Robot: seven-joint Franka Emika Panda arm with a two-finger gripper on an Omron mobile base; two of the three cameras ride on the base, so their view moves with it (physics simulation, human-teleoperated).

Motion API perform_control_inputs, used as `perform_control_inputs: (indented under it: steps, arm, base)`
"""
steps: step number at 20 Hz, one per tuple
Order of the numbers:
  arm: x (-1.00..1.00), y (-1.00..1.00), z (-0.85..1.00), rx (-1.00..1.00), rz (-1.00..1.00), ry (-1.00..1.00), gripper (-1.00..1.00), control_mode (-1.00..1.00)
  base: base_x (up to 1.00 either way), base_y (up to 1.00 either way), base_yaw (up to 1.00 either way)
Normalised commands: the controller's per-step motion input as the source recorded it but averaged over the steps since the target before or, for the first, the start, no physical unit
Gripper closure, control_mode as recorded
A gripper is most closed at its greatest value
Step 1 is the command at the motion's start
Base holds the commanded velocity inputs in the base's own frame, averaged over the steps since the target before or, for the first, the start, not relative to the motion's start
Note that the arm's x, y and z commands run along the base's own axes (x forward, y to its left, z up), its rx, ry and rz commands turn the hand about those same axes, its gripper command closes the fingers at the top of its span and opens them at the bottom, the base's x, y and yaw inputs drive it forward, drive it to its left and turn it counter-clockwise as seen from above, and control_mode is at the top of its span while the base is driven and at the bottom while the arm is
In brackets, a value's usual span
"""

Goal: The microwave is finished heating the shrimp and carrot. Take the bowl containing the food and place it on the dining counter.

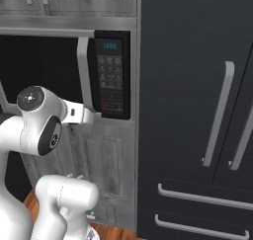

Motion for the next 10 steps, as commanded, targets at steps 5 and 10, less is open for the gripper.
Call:
perform_control_inputs:
  steps: [5, 10]
  arm:
    - [0.02, 0.00, 0.11, 0.00, -0.02, -0.11, -1.00, -1.00]
    - [0.06, 0.03, 0.31, 0.00, 0.00, -0.14, -1.00, -1.00]
  base:
    - [0.00, 0.00, 0.00]
    - [0.00, 0.00, 0.00]
